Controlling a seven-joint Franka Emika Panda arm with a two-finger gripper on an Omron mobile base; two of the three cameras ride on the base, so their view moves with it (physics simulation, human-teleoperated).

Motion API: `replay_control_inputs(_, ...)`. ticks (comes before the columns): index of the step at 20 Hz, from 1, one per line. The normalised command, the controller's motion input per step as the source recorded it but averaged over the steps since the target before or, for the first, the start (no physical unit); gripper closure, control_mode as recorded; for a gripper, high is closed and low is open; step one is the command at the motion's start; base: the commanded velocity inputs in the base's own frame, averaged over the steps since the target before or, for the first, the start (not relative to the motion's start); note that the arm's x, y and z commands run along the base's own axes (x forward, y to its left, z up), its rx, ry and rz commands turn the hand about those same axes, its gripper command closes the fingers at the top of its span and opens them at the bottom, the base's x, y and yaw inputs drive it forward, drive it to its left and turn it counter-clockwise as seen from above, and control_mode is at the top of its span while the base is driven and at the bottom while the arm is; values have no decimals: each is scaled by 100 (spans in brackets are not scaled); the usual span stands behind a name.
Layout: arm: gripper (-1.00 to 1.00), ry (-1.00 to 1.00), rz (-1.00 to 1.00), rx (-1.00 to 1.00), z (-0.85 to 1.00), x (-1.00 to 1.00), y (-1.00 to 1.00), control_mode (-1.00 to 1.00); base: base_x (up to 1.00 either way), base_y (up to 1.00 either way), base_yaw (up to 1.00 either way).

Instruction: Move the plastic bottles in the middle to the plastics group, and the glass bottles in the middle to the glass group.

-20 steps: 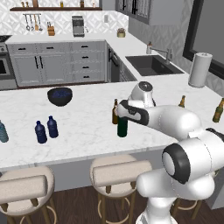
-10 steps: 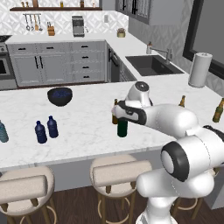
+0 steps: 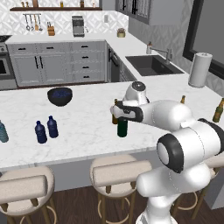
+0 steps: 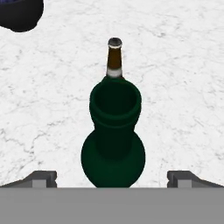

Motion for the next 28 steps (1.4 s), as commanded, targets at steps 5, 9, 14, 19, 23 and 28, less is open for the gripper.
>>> replay_control_inputs(5, -100, 1, -3, 0, -24, 0, 0, -100, 0, 0, 0)
replay_control_inputs(9, -100, 2, -2, 0, -16, 1, 0, -100, 0, 0, 0)
replay_control_inputs(14, -100, 1, -2, 0, -9, 3, 0, -100, 0, 0, 0)
replay_control_inputs(19, -100, 0, -2, 0, 0, 6, 0, -100, 0, 0, 0)
replay_control_inputs(23, -100, 0, -1, 0, -6, 2, 0, -100, 0, 0, 0)
replay_control_inputs(28, -100, 0, -1, 0, -10, 10, 0, -100, 0, 0, 0)
